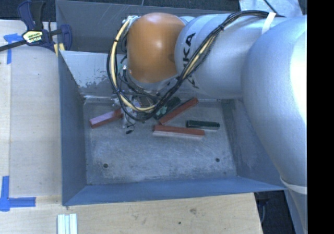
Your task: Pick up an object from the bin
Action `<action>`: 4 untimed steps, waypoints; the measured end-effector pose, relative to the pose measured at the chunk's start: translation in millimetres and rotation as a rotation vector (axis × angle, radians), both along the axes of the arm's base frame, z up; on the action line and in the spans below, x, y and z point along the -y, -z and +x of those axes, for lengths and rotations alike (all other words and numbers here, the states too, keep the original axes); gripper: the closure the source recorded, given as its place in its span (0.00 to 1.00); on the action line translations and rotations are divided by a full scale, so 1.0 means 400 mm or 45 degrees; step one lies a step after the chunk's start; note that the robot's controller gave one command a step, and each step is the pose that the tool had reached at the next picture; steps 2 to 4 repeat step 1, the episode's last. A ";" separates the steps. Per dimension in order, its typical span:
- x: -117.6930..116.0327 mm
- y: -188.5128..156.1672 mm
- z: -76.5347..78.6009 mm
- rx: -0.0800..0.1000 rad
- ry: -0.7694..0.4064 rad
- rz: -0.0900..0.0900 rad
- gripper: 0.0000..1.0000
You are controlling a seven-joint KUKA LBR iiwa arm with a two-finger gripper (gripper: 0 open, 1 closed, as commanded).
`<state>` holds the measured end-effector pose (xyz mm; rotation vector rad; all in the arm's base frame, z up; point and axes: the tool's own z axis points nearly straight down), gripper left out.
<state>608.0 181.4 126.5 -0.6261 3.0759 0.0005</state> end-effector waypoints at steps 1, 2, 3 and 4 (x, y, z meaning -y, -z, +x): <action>0.001 -0.035 -0.002 -0.004 0.001 -0.001 1.00; 0.001 -0.035 -0.002 -0.004 0.001 -0.001 1.00; 0.001 -0.035 -0.002 -0.004 0.001 -0.001 1.00; 0.001 -0.035 -0.002 -0.004 0.001 -0.001 1.00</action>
Offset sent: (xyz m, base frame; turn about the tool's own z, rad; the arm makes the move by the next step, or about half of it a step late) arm -0.0001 0.0000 0.0598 0.0000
